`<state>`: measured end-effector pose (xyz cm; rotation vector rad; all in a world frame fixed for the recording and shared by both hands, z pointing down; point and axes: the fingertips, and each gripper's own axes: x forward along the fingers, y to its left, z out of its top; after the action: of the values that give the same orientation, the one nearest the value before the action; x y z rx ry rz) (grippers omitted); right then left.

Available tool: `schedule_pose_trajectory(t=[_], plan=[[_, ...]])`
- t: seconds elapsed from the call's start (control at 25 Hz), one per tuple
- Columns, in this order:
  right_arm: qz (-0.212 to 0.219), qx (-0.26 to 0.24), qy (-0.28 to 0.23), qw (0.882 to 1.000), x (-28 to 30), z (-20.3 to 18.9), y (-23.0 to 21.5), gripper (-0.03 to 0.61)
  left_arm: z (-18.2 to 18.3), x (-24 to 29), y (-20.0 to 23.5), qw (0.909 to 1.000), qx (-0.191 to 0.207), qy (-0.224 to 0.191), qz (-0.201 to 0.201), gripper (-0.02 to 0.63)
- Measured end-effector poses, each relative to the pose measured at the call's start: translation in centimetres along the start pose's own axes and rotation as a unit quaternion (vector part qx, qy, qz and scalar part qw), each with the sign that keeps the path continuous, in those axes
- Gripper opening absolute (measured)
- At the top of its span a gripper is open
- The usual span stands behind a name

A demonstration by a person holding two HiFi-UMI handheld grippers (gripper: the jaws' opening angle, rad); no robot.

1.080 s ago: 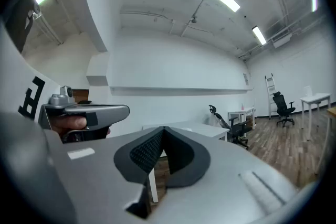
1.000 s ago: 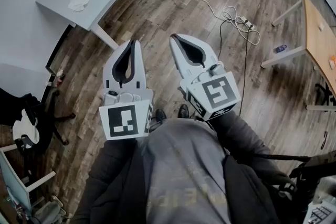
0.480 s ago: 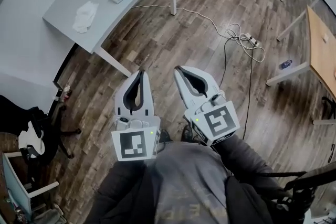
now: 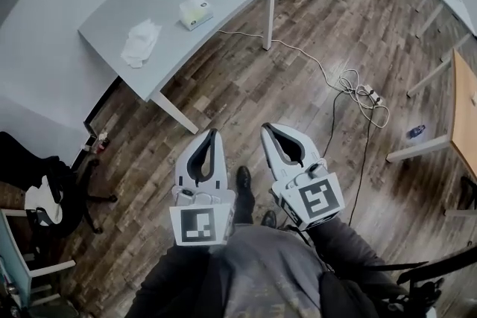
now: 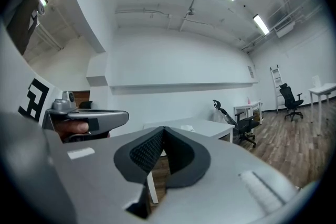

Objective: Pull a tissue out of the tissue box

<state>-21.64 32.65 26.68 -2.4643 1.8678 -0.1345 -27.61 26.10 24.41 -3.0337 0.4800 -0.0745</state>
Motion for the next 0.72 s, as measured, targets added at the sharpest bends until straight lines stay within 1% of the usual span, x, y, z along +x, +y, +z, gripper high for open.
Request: schedule_pose_trajectory(t=[0.24, 0.36, 0.48, 0.6, 0.72], plan=[[0.005, -0.015, -0.002, 1.0, 9.0, 1.0, -2.5, 0.003, 0.5, 7.6, 5.5, 0.9998, -0.007, -0.016, -0.005, -0.003], [0.008, -0.013, 0.0, 1.0, 13.6, 1.7, -3.3, 0.002, 0.8, 10.8, 8.7, 0.9997, -0.008, -0.022, -0.008, -0.003], [0.012, -0.015, 0.007, 1.0, 17.3, 2.3, -3.9, 0.002, 0.7, 13.3, 11.3, 0.9996, -0.018, -0.019, -0.009, -0.003], [0.012, -0.026, 0.01, 1.0, 20.3, 3.0, -4.7, 0.002, 0.6, 15.9, 12.9, 0.9993, -0.028, -0.022, -0.014, -0.003], [0.011, -0.033, 0.012, 0.999, 22.3, 3.4, -6.0, 0.002, 0.2, 18.1, 13.6, 0.9991, -0.036, -0.016, -0.018, -0.003]])
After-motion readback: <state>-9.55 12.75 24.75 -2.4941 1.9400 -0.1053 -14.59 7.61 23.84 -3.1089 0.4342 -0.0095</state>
